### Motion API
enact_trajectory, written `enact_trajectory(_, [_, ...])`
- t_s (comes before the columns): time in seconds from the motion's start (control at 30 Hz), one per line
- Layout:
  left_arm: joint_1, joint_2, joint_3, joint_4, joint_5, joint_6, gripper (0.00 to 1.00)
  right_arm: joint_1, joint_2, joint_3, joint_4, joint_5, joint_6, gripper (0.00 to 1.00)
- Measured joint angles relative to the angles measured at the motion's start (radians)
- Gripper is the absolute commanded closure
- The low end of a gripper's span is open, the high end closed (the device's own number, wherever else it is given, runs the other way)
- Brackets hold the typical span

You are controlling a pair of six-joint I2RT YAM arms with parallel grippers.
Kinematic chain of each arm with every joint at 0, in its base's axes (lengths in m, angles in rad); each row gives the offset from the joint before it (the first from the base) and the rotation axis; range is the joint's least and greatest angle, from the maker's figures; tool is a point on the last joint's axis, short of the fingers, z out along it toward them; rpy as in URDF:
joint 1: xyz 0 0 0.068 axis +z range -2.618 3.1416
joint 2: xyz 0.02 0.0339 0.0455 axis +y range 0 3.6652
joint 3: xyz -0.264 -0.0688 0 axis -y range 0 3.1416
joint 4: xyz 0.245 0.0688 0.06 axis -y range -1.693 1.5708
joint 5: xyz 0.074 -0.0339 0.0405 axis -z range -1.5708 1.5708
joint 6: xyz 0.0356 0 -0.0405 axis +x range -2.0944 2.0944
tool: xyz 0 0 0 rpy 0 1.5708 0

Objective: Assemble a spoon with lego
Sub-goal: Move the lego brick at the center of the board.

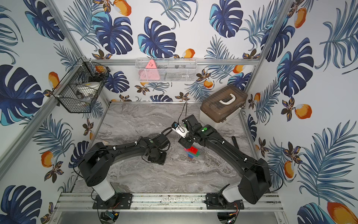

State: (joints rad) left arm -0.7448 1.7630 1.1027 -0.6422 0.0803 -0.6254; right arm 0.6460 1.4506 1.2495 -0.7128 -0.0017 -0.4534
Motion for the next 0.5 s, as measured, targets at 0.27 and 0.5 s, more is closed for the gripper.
enact_trajectory(0.27, [-0.002, -0.008, 0.039, 0.003, 0.023, 0.027, 0.35, -0.008, 0.005, 0.002, -0.002, 0.020, 0.001, 0.34])
enact_trajectory(0.5, [0.068, -0.173, 0.021, -0.068, 0.004, 0.077, 0.30, -0.004, 0.006, 0.013, -0.019, 0.020, 0.017, 0.34])
